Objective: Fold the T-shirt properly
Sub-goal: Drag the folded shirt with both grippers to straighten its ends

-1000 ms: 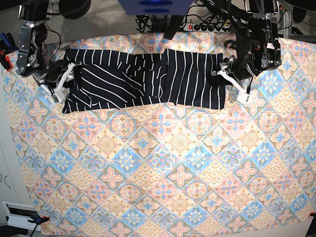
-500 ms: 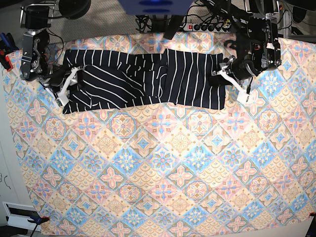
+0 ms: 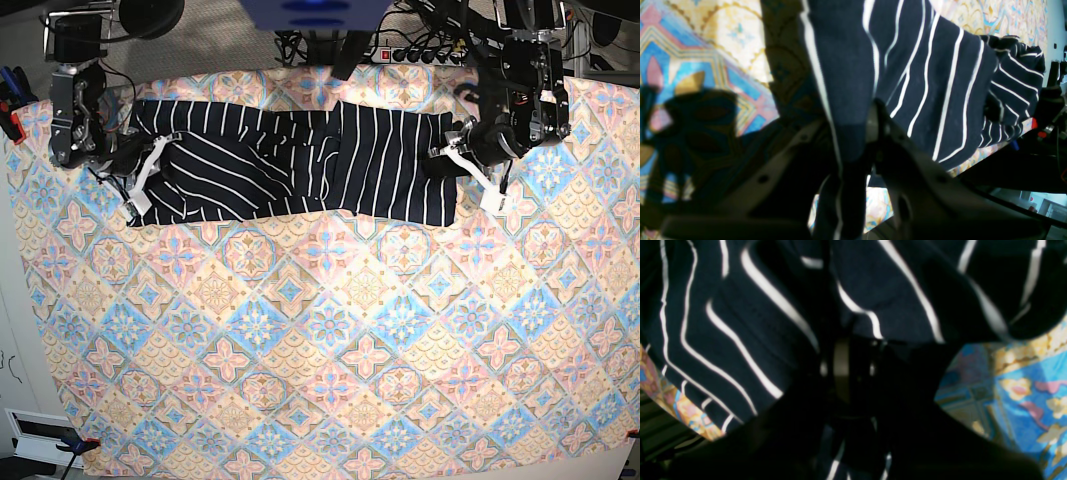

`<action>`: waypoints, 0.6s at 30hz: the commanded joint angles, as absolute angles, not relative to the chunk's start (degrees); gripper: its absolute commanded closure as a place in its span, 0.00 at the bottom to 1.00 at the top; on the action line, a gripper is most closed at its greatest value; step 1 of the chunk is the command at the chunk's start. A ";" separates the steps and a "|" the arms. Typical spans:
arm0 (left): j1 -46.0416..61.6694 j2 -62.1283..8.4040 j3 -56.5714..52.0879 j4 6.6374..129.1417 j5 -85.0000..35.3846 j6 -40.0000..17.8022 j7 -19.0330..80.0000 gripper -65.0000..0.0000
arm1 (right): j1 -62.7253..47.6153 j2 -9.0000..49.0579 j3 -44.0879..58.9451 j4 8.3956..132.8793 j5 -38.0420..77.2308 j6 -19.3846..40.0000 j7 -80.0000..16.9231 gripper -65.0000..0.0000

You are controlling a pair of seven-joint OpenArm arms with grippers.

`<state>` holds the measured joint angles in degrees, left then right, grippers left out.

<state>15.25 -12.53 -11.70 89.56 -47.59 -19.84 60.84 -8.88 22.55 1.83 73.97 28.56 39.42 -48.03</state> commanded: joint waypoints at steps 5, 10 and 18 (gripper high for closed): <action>14.81 -12.79 -11.82 90.33 -48.66 -20.35 60.09 1.00 | -6.55 23.08 3.30 74.51 28.35 40.00 -49.19 0.98; 13.93 -11.21 -11.82 90.24 -48.22 -20.35 60.09 1.00 | -5.05 23.52 9.27 74.59 28.18 40.00 -49.27 0.98; 10.42 -7.08 -11.74 84.44 -48.22 -20.35 60.00 1.00 | 1.45 23.78 9.63 74.68 28.18 40.00 -52.62 0.98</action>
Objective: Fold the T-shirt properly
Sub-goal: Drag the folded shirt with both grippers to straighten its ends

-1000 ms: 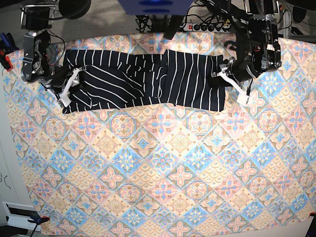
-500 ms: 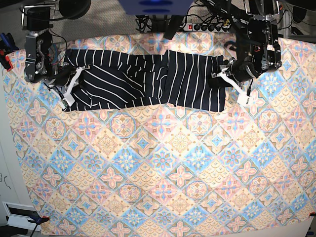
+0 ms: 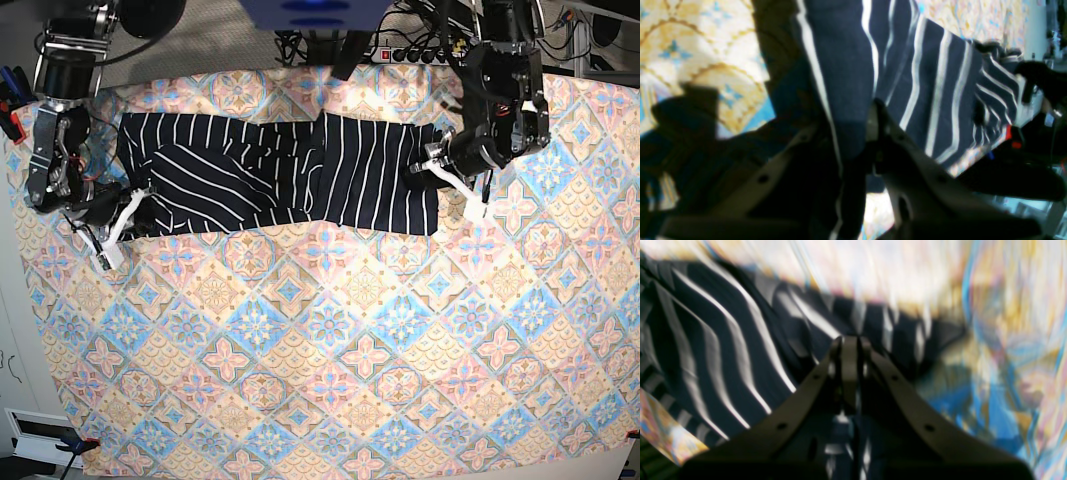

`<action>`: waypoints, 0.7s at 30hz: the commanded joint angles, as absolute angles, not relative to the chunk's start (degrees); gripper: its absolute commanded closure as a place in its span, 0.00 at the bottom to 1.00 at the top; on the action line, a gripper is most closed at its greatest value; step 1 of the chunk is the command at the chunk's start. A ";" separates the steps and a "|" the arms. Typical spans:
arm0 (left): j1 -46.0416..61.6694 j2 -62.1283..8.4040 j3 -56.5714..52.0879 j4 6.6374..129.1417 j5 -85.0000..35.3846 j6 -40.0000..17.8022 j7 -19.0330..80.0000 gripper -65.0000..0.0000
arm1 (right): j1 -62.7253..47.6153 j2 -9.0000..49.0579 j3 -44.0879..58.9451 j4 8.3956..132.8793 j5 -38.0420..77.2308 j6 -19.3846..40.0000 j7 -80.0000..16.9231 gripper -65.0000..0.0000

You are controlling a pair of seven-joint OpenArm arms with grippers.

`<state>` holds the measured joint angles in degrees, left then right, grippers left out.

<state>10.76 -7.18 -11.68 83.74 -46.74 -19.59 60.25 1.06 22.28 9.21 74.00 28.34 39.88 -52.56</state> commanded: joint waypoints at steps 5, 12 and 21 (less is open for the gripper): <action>10.33 -6.81 -11.74 84.09 -48.31 -20.35 60.00 1.00 | 1.10 24.40 9.98 74.68 28.09 40.00 -53.23 0.91; 10.33 -7.25 -11.82 84.09 -48.31 -20.35 60.00 1.00 | -4.79 25.01 19.30 80.57 32.84 40.00 -55.34 0.62; 9.98 -7.25 -11.82 84.09 -48.22 -20.35 60.00 1.00 | -8.57 25.10 18.51 88.75 34.59 40.00 -58.42 0.49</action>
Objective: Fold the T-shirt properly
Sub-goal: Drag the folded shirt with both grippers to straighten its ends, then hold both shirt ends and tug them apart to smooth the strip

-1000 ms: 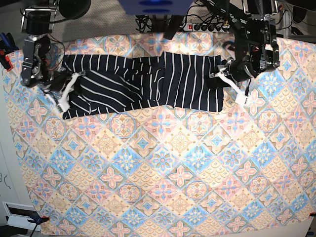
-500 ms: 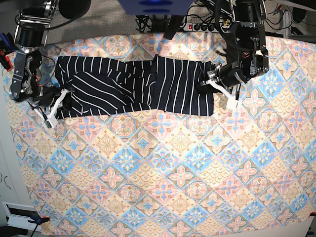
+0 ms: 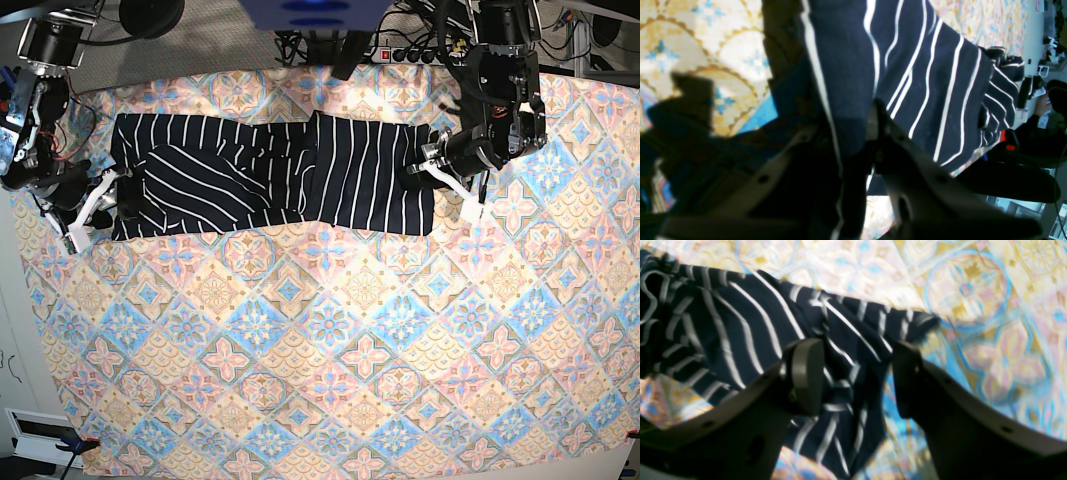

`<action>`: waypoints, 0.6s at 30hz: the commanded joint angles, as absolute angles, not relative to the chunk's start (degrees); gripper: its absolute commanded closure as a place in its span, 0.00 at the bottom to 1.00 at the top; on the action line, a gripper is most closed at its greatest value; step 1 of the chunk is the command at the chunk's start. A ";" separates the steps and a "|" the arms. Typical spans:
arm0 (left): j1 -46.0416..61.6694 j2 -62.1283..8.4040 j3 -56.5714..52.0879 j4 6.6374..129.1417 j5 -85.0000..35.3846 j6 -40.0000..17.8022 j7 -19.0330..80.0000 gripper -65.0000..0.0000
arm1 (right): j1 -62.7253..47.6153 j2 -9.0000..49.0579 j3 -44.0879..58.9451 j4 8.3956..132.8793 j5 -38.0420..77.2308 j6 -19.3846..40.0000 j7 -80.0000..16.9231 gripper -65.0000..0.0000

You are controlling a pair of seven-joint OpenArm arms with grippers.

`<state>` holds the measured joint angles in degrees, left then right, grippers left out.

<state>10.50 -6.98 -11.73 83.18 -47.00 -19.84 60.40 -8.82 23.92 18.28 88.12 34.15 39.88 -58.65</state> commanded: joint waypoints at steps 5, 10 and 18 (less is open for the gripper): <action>9.98 -7.34 -11.82 84.09 -48.22 -20.35 60.00 1.00 | -8.48 25.10 14.37 88.66 34.51 40.00 -58.07 0.50; 10.15 -7.69 -11.82 84.09 -48.22 -20.35 60.00 1.00 | -8.48 24.92 13.93 88.57 34.33 40.00 -58.07 0.49; 10.07 -8.40 -11.82 84.09 -48.31 -20.35 60.00 1.00 | -8.75 23.43 12.09 88.57 27.56 40.00 -58.07 0.31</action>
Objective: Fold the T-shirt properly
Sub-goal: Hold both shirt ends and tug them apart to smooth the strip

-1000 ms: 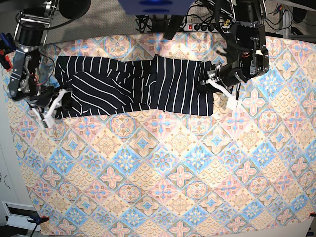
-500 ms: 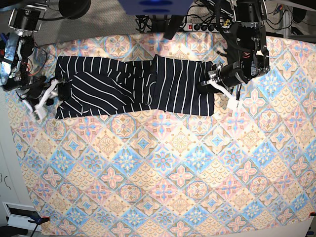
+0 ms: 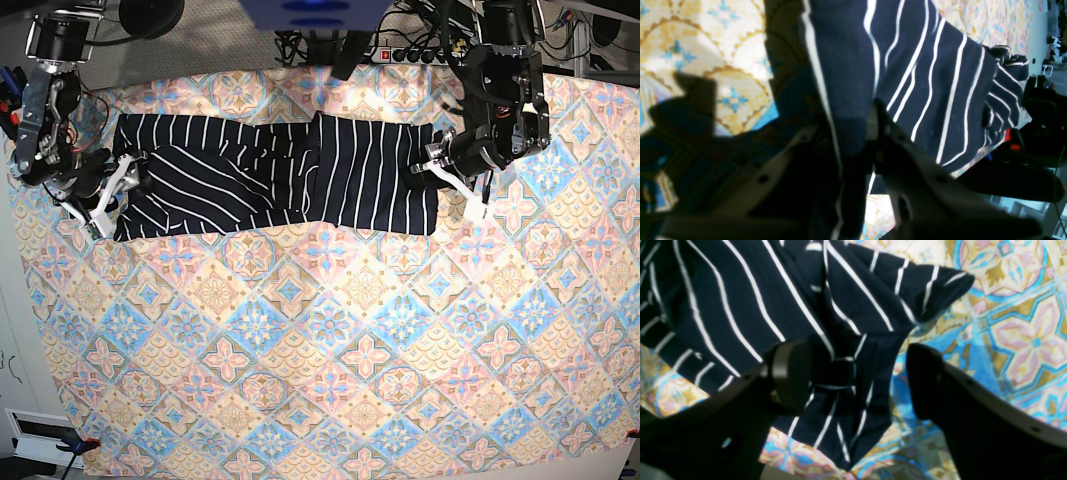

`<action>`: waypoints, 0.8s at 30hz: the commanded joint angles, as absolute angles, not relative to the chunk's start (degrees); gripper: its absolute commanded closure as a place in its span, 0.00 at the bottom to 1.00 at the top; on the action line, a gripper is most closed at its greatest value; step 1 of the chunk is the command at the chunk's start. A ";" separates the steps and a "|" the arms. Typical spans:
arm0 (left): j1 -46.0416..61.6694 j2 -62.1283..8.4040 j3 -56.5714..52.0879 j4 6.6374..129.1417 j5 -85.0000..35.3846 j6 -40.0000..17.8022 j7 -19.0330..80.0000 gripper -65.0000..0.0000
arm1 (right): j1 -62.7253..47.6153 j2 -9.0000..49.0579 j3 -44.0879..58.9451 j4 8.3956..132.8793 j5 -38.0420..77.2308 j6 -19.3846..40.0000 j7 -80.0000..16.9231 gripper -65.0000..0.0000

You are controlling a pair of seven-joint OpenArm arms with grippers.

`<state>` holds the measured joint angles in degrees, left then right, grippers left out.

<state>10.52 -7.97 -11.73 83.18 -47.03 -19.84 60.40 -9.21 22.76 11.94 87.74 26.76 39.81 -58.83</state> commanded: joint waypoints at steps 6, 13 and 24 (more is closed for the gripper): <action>10.07 -8.48 -11.82 84.09 -48.31 -20.35 60.00 1.00 | -8.48 23.08 9.80 86.29 27.30 40.00 -57.71 0.30; 10.33 -8.48 -11.82 84.09 -48.40 -20.35 60.00 1.00 | -8.48 23.08 9.80 79.08 27.30 40.00 -52.62 0.30; 10.07 -8.48 -11.82 84.09 -48.40 -20.35 60.00 1.00 | -7.96 24.31 9.80 69.41 27.21 40.00 -45.93 0.30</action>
<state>10.66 -8.10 -11.73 83.18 -47.18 -19.81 60.45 -8.36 23.22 9.54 69.28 28.84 41.21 -44.62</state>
